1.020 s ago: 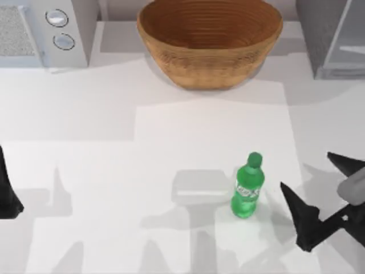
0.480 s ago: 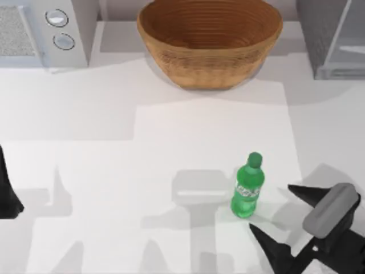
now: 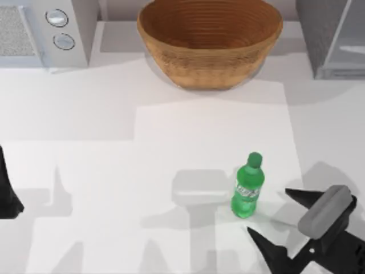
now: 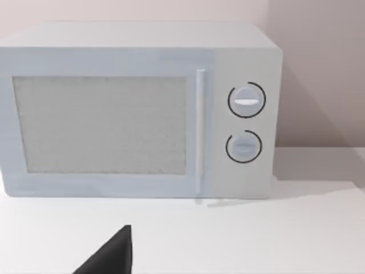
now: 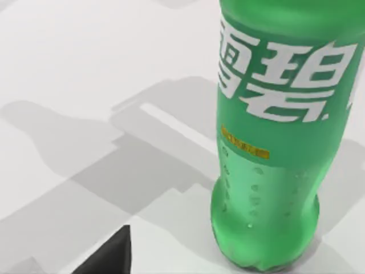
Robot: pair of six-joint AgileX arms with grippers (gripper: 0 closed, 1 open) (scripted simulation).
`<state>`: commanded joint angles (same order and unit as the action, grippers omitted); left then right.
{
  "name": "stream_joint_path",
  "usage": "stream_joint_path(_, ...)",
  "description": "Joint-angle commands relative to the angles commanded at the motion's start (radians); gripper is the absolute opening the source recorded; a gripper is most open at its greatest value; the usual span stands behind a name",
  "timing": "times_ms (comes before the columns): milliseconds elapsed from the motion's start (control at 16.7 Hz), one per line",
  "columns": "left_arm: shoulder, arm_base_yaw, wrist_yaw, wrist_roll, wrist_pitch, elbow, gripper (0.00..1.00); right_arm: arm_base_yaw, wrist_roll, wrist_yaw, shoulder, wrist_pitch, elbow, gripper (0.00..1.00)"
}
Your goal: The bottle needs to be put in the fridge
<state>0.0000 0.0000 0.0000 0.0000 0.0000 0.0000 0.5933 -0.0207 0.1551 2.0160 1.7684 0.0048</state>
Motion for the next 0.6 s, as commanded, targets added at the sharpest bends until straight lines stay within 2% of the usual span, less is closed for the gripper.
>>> stream_joint_path(600, 0.0, 0.0, 0.0, 0.0, 0.0, 0.0, 1.0, 0.026, 0.006, -0.022, 0.006, -0.065, 0.114, 1.0)
